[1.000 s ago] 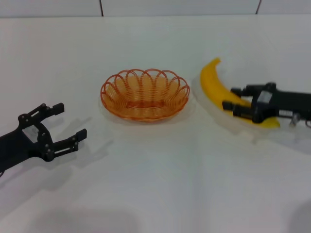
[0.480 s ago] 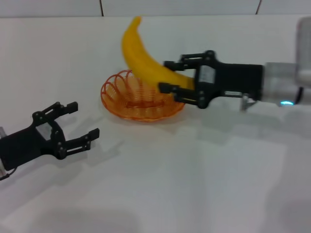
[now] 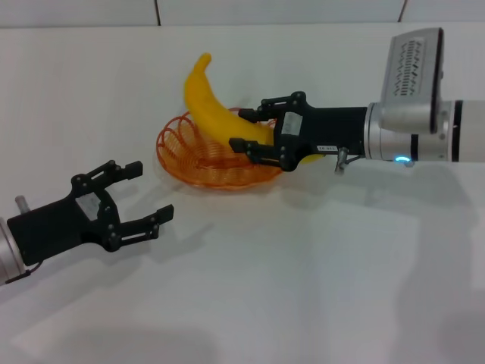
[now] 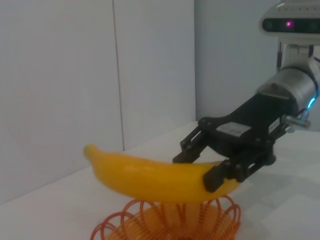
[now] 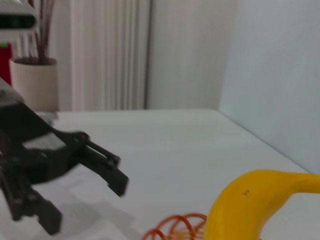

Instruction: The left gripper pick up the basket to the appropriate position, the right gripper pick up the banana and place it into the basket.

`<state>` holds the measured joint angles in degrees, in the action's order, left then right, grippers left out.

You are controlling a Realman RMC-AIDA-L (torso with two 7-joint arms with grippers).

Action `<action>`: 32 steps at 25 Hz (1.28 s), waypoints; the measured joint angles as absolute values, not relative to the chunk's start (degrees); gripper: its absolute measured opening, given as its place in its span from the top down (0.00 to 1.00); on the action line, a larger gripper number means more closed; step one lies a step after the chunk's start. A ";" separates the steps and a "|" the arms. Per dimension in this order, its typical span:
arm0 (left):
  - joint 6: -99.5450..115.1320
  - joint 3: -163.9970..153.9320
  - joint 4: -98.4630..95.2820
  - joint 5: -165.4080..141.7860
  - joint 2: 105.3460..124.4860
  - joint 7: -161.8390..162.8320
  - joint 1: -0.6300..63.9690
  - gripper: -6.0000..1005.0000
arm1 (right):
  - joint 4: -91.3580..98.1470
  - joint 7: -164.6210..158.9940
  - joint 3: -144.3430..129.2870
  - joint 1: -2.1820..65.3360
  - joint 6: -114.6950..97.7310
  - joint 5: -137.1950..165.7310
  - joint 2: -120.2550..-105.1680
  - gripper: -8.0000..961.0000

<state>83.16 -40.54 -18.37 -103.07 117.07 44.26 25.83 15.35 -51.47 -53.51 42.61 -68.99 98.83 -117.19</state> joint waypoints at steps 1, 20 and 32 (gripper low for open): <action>83.17 -40.54 -18.37 -103.00 117.02 44.25 25.68 0.10 | 15.54 -51.48 -53.34 42.52 -70.07 98.81 -117.15 0.51; 83.18 -39.72 -19.02 -102.62 116.80 43.45 22.74 0.10 | 32.81 -52.72 -52.38 18.57 -83.14 95.98 -113.66 0.23; 82.79 -39.63 -19.07 -101.42 116.81 42.38 22.07 0.10 | 29.66 -49.56 -51.44 18.18 -81.81 95.87 -114.09 0.23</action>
